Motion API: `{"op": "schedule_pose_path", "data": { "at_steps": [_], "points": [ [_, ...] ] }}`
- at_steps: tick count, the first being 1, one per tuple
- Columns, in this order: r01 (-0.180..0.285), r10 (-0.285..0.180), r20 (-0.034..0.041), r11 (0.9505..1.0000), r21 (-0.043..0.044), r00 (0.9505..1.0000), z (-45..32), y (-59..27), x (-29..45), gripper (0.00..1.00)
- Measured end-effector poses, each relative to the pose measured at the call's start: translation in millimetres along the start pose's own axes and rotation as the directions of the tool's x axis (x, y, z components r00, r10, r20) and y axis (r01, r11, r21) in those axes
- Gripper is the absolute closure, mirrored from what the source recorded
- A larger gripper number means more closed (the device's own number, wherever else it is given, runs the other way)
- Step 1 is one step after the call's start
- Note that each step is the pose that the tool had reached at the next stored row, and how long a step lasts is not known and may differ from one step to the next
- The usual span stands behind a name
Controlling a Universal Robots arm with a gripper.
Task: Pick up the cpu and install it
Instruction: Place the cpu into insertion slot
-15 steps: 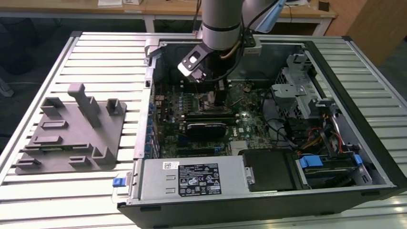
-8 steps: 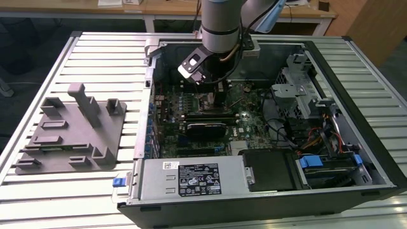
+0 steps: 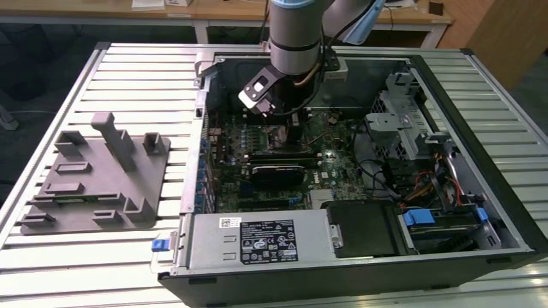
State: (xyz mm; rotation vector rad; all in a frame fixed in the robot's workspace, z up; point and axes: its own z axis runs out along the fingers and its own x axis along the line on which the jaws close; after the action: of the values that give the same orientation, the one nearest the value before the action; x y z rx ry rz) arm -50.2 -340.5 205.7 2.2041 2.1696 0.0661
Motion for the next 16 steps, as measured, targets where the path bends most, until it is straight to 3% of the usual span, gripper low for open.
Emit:
{"op": "schedule_pose_path", "data": {
  "at_steps": [16],
  "points": [
    [-0.001, 0.001, -0.0037, 1.0000, 0.0000, 1.0000, 7.4, -3.9, 0.8, 0.45]
  ]
}}
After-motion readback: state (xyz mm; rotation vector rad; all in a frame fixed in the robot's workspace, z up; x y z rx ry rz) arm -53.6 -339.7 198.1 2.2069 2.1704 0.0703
